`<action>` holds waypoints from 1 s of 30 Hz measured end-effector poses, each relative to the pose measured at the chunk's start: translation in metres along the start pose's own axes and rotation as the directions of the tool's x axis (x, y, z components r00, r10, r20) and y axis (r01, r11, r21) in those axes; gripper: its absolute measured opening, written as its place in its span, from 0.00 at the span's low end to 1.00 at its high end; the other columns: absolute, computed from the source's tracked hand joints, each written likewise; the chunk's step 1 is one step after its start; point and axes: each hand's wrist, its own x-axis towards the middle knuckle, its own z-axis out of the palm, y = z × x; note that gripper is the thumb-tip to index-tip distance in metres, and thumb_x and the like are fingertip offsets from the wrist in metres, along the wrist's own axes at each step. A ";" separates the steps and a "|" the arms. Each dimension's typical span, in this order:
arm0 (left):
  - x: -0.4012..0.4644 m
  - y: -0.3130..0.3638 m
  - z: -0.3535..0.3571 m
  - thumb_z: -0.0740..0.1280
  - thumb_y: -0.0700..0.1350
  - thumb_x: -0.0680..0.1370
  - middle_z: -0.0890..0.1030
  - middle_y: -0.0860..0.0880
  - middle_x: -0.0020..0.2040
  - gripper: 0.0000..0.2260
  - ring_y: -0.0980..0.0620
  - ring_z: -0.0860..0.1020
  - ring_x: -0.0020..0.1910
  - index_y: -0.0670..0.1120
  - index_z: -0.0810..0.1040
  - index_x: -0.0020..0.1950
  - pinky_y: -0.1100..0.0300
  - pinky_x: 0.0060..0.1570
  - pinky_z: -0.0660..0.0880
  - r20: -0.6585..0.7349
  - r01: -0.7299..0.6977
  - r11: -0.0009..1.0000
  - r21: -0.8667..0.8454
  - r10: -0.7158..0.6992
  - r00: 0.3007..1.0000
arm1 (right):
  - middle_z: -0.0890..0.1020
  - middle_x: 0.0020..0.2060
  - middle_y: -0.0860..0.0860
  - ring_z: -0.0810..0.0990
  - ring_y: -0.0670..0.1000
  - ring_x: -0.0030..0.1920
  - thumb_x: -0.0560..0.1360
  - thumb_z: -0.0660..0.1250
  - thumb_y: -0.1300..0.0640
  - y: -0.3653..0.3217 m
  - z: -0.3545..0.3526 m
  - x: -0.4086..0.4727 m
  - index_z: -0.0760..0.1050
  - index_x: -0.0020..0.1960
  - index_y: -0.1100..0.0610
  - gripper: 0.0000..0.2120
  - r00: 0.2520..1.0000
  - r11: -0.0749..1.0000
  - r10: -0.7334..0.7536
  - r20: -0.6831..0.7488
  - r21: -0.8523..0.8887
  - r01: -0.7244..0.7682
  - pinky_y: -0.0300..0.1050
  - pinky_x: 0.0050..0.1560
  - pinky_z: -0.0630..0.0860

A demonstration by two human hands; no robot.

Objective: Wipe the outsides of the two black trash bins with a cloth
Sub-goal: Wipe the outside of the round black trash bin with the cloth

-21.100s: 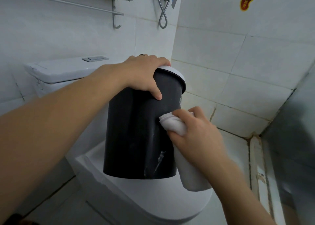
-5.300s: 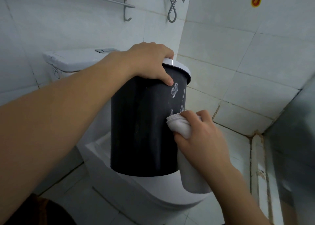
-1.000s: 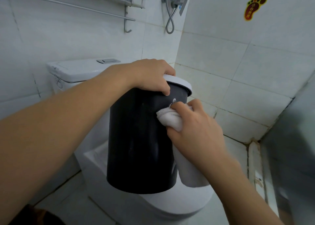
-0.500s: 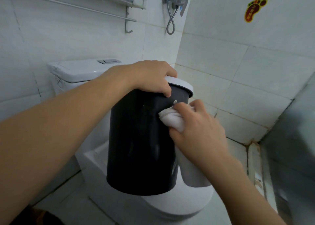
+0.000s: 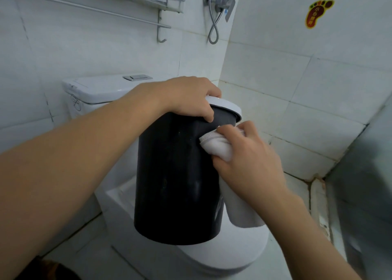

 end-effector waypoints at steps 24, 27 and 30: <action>-0.006 -0.012 -0.007 0.70 0.44 0.75 0.77 0.65 0.30 0.15 0.64 0.74 0.29 0.62 0.81 0.57 0.72 0.30 0.66 -0.003 -0.072 0.976 -0.204 0.073 0.997 | 0.68 0.52 0.48 0.72 0.54 0.39 0.73 0.64 0.48 0.007 -0.011 0.021 0.70 0.58 0.43 0.14 0.998 0.998 0.061 -0.004 -0.002 -0.061 0.46 0.36 0.68; -0.007 -0.013 -0.008 0.70 0.44 0.75 0.77 0.66 0.29 0.15 0.65 0.74 0.29 0.62 0.81 0.57 0.72 0.28 0.65 -0.005 -0.066 0.978 -0.196 0.067 0.998 | 0.68 0.54 0.47 0.69 0.53 0.39 0.72 0.65 0.48 0.001 -0.009 0.015 0.70 0.60 0.42 0.16 1.000 1.000 0.002 0.012 -0.014 -0.002 0.45 0.36 0.67; -0.008 -0.017 -0.007 0.70 0.46 0.75 0.78 0.67 0.33 0.15 0.66 0.75 0.33 0.64 0.81 0.57 0.67 0.35 0.70 -0.010 -0.048 0.978 -0.205 0.047 0.999 | 0.68 0.54 0.46 0.70 0.52 0.41 0.72 0.64 0.47 0.005 -0.005 0.002 0.68 0.60 0.39 0.17 0.998 1.000 -0.018 0.063 -0.015 0.019 0.45 0.35 0.67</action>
